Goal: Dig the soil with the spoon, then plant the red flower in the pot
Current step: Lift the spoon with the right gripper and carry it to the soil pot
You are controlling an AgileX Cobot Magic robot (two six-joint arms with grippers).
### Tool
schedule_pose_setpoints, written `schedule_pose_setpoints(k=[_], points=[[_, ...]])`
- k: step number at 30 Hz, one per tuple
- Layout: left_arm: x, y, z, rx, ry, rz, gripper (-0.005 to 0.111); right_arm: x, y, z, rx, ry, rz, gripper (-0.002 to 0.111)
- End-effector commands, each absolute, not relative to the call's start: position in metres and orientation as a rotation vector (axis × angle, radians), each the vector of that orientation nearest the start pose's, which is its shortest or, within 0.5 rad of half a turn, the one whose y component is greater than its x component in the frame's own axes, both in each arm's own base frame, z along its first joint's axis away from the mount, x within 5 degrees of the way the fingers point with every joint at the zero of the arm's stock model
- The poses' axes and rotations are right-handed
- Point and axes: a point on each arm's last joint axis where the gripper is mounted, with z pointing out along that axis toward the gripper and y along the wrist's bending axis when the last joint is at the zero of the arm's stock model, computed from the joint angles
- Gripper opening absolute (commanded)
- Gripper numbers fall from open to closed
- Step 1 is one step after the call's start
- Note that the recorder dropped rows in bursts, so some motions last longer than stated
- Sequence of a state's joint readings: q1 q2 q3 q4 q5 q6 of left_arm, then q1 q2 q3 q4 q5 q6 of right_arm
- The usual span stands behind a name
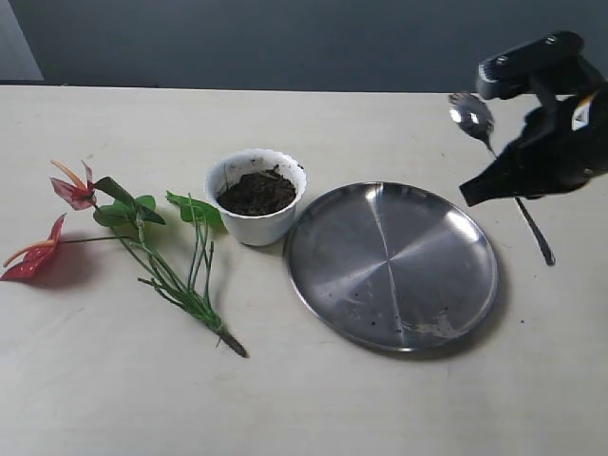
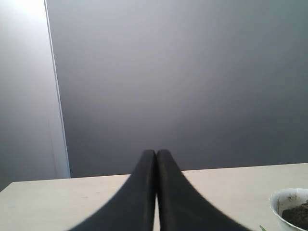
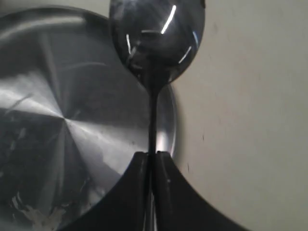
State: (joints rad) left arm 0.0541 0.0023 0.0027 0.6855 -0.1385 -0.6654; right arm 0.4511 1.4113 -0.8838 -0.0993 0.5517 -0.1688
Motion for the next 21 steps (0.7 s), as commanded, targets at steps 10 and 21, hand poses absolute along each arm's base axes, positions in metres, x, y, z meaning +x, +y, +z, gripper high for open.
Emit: schedule_pose_setpoints(k=[10,21], points=[[0.055,-0.006,0.224,0.049,1.366,-0.023,0.000,0.239,0.261,0.229,-1.929,1.559,-0.273,0.000],[0.055,-0.006,0.224,0.049,1.366,-0.023,0.000,0.250,0.320,0.195,-2.019,1.467,-0.749,0.000]])
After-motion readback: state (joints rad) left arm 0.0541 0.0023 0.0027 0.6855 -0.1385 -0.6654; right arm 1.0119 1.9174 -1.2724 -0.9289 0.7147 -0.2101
